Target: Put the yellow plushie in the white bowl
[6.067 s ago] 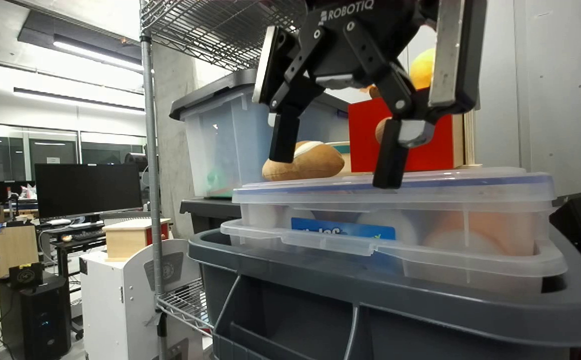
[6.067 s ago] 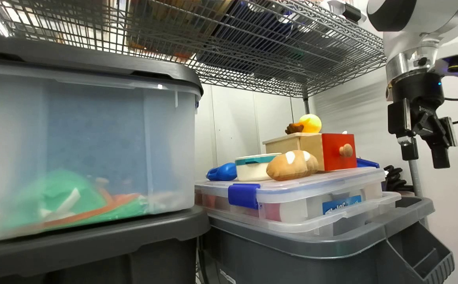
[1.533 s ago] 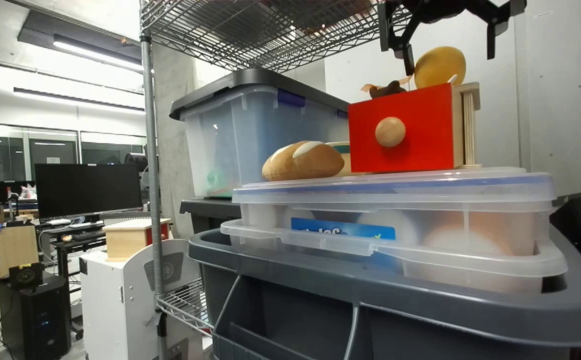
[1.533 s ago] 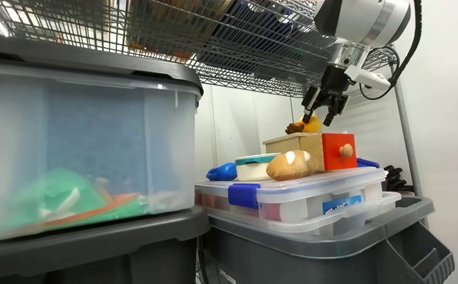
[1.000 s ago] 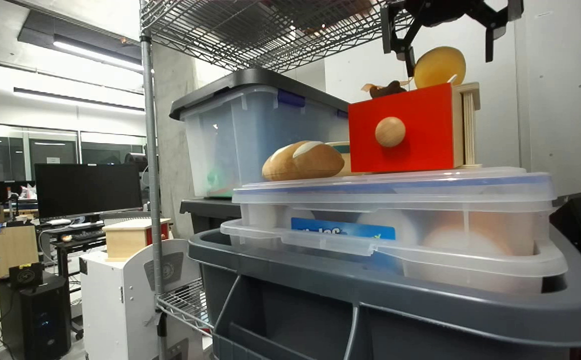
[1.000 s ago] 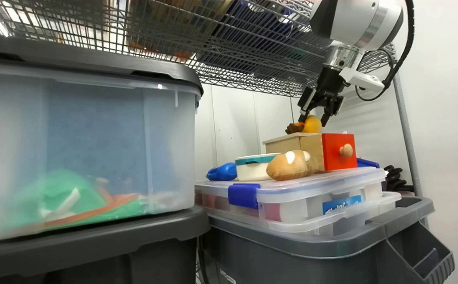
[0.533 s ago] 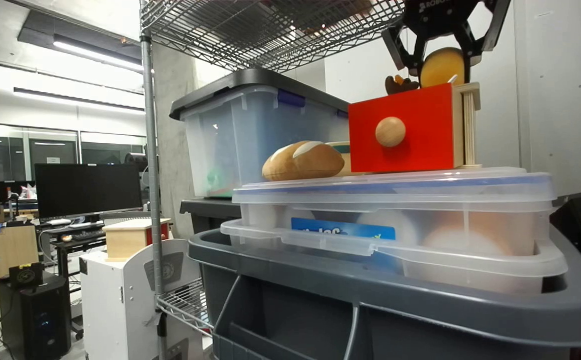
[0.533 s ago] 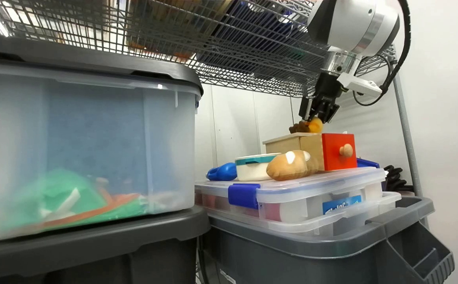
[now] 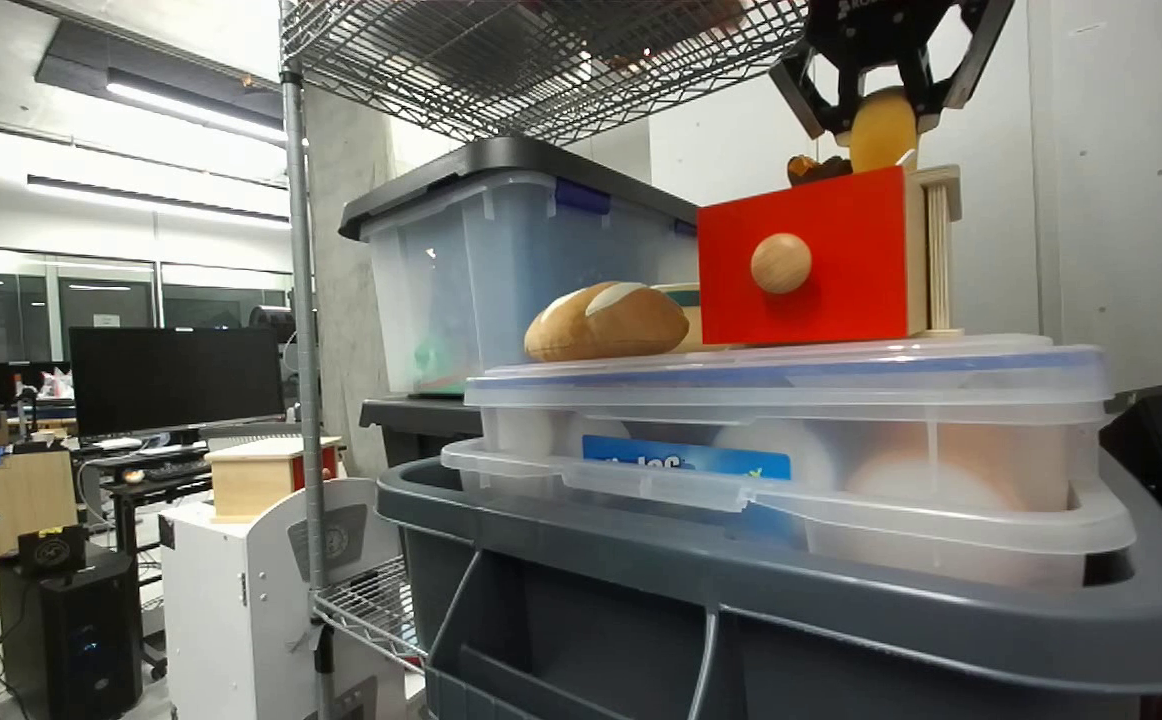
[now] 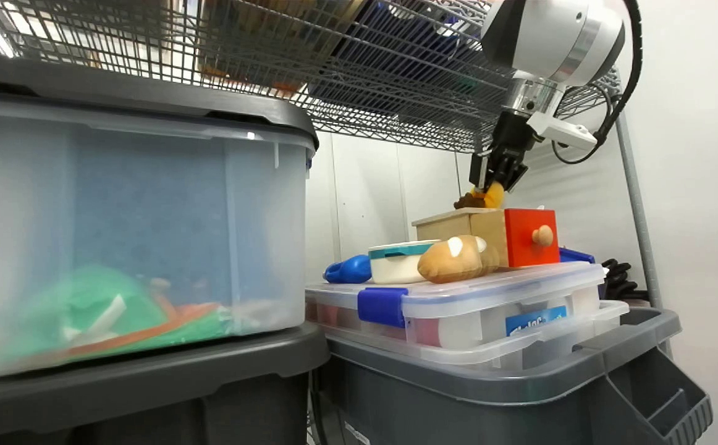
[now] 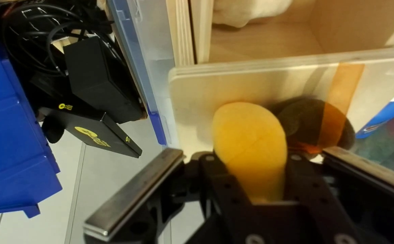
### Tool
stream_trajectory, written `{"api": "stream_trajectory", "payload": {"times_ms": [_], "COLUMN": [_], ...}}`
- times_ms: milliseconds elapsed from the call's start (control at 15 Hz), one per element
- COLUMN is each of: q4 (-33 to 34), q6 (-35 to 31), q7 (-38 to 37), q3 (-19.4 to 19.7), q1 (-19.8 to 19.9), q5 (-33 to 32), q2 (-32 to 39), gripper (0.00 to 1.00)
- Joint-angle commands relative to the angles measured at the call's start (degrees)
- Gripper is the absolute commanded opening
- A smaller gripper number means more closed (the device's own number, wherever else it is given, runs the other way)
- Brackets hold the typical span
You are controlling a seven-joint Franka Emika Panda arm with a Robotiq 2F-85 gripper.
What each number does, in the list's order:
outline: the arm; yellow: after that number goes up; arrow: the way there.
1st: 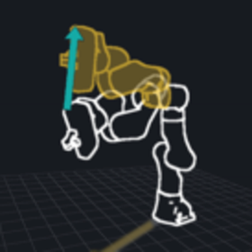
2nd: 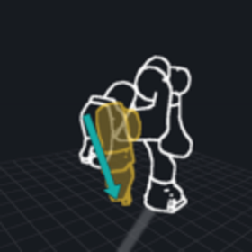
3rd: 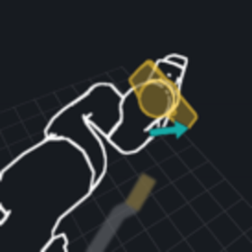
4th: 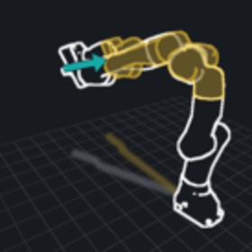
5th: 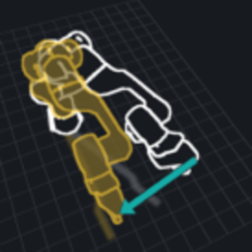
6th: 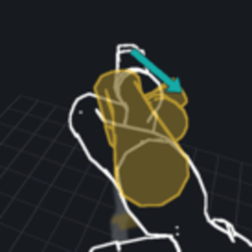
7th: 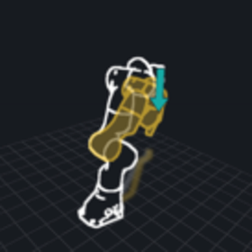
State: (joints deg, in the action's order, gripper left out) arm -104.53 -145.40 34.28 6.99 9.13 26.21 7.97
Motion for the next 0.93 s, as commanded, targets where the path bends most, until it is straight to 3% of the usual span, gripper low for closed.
{"api": "stream_trajectory", "payload": {"times_ms": [0,867], "q4": [1.04,-3.97], "q6": [1.78,5.06], "q7": [1.38,2.15], "q3": [-1.36,-0.59], "q1": [1.73,1.66], "q5": [1.34,0.6], "q2": [-0.01,-5.96], "gripper": [0.06,0.06]}}
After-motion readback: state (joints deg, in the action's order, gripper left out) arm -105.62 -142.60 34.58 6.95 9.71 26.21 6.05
